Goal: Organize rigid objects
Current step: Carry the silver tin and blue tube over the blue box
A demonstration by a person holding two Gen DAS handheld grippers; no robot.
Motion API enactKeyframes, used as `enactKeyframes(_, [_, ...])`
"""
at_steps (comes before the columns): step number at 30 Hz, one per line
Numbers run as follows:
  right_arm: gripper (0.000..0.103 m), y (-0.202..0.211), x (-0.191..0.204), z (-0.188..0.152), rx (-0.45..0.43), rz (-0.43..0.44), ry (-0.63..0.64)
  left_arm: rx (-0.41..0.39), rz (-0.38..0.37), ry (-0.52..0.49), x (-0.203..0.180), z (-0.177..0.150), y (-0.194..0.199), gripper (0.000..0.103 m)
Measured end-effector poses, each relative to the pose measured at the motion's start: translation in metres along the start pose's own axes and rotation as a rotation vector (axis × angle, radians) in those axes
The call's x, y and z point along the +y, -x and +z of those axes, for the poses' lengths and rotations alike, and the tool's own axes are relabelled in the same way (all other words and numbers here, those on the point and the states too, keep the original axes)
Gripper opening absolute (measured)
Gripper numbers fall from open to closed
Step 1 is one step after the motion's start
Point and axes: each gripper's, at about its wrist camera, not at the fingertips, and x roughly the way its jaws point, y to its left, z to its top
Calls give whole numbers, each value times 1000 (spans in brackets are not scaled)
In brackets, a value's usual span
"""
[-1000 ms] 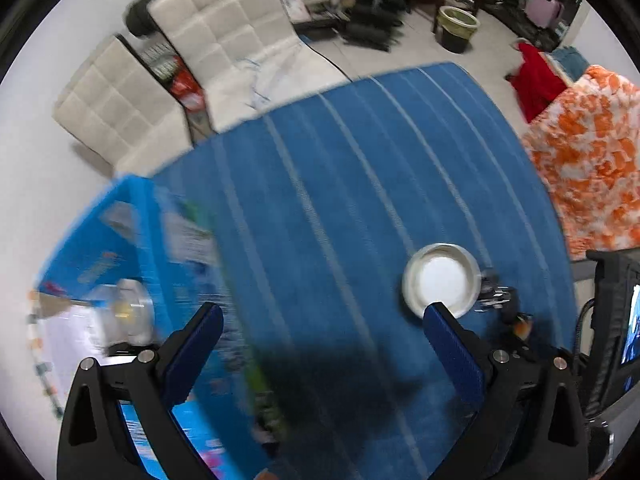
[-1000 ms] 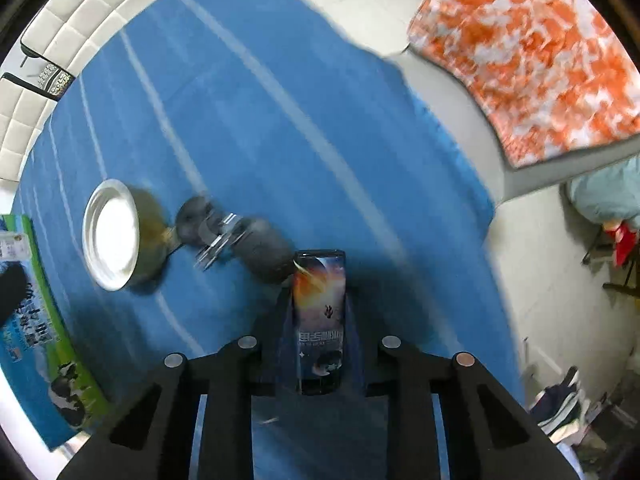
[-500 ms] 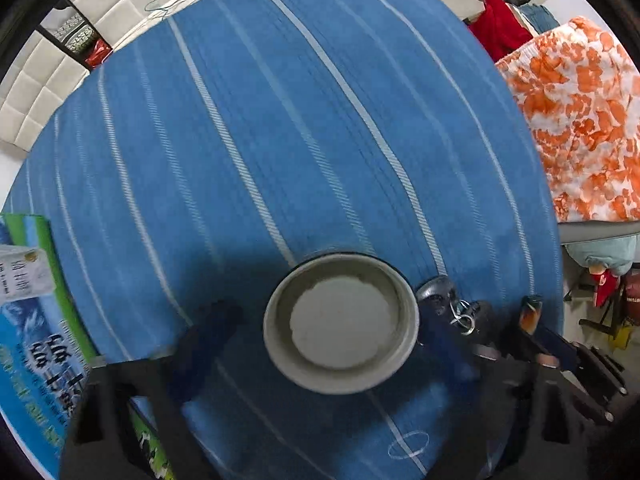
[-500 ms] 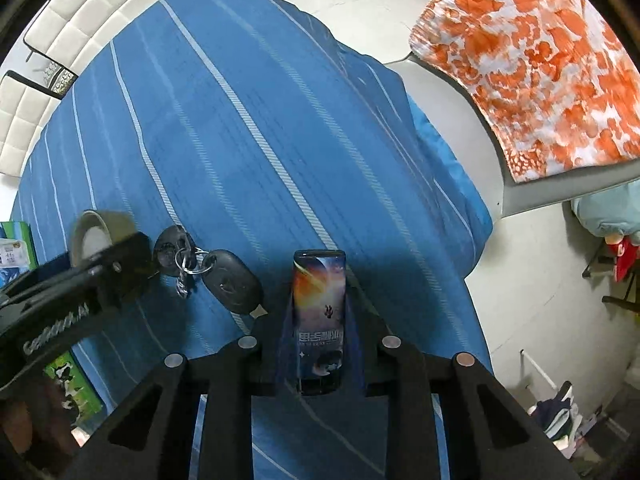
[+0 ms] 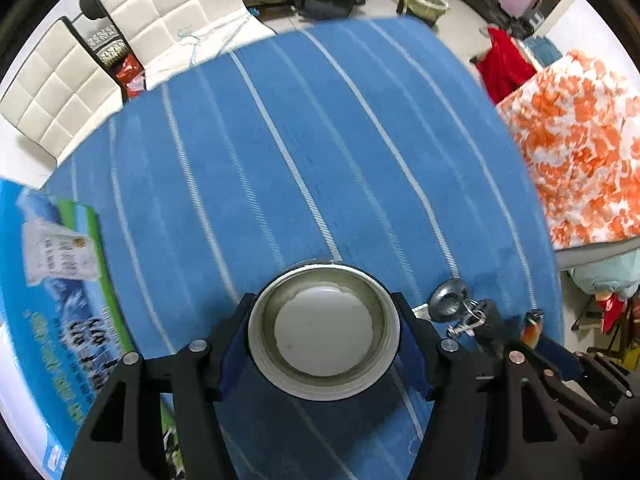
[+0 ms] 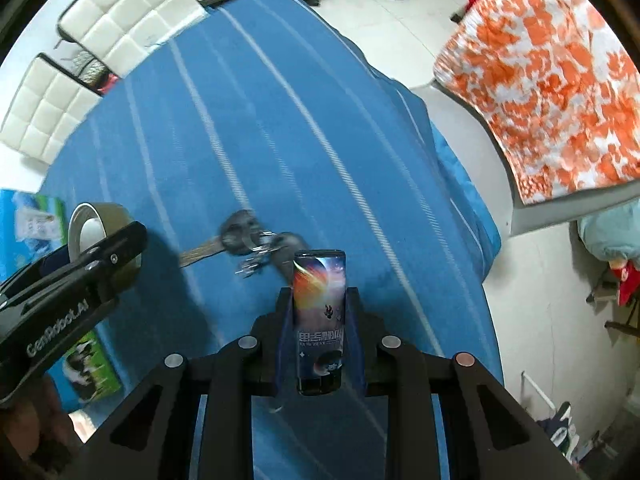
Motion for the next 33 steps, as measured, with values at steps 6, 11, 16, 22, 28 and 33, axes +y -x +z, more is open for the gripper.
enactKeyframes(6, [27, 50, 27, -15, -65, 78, 44, -112, -46, 39, 20, -23, 62, 62])
enactKeyframes(11, [27, 104, 73, -30, -142, 154, 129, -228, -49, 66, 55, -44, 126, 62])
enactKeyframes(16, [27, 146, 139, -56, -205, 199, 251, -329, 17, 116, 109, -72, 181, 63])
enactKeyframes(22, [27, 176, 221, -98, -247, 248, 401, -370, 81, 225, 166, -116, 210, 63])
enactKeyframes(28, [27, 193, 268, -122, -284, 261, 483, -406, 150, 304, 200, -150, 229, 62])
enactKeyframes(33, [27, 204, 288, -129, -314, 259, 516, -437, 169, 348, 217, -167, 242, 62])
